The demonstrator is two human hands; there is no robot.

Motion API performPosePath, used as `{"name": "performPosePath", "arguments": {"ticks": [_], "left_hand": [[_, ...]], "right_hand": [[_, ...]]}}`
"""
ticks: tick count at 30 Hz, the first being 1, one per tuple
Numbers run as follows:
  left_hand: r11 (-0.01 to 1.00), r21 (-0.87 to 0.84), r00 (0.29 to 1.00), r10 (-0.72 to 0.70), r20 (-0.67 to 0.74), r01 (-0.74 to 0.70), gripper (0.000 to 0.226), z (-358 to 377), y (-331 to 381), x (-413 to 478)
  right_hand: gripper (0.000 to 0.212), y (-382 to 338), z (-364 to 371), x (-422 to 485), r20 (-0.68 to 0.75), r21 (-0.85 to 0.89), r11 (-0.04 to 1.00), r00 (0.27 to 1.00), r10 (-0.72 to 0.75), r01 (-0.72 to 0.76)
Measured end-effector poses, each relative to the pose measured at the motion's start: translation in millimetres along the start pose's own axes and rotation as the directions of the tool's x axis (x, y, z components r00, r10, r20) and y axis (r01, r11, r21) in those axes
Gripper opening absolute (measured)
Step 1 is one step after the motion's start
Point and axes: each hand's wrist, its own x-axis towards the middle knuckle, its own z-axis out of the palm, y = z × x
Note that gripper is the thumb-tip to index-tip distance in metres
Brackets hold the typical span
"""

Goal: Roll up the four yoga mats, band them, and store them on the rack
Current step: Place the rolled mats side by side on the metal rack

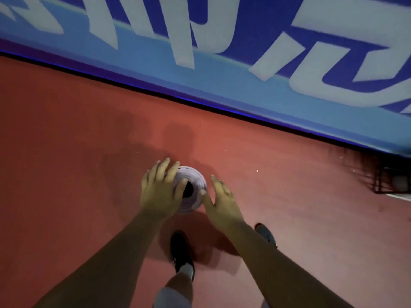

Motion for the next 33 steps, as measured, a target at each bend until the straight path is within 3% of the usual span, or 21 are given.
{"name": "performPosePath", "arguments": {"ticks": [6,9,12,17,21,26,30,33], "left_hand": [[0.923,-0.381,0.943,0.165,0.288,-0.045,0.082,33,-70,23],[0.856,-0.517,0.962,0.147,0.231,-0.007,0.083,54,-68,27],[0.843,-0.537,0.989,0.082,0.119,-0.005,0.071,69,-48,26],[0.854,-0.521,0.984,0.089,0.156,0.005,0.078,53,3,19],[0.819,-0.563,0.961,0.235,0.144,-0.115,0.083,19,86,13],[0.619,-0.706,0.813,0.572,0.105,-0.344,0.089,-5,226,-10],[0.496,-0.828,0.822,0.565,0.079,-0.261,0.077,6,371,-49],[0.404,-0.879,0.772,0.632,0.069,-0.252,0.078,20,471,-68]], "right_hand": [[0.073,2,68,14,-0.204,0.357,0.931,0.967,0.154,-0.073],[0.067,14,83,19,-0.315,0.547,0.837,0.929,0.193,0.012],[0.045,12,91,30,-0.406,0.733,0.673,0.86,0.308,0.105],[0.033,12,54,10,-0.498,0.784,0.583,0.777,0.385,0.213],[0.034,24,-18,-43,-0.586,0.784,0.515,0.687,0.43,0.346],[0.041,72,-130,-143,-0.625,0.78,0.431,0.589,0.512,0.453],[0.035,121,-211,-217,-0.669,0.732,0.401,0.468,0.577,0.551],[0.038,170,-276,-268,-0.714,0.683,0.431,0.414,0.565,0.589]]}}
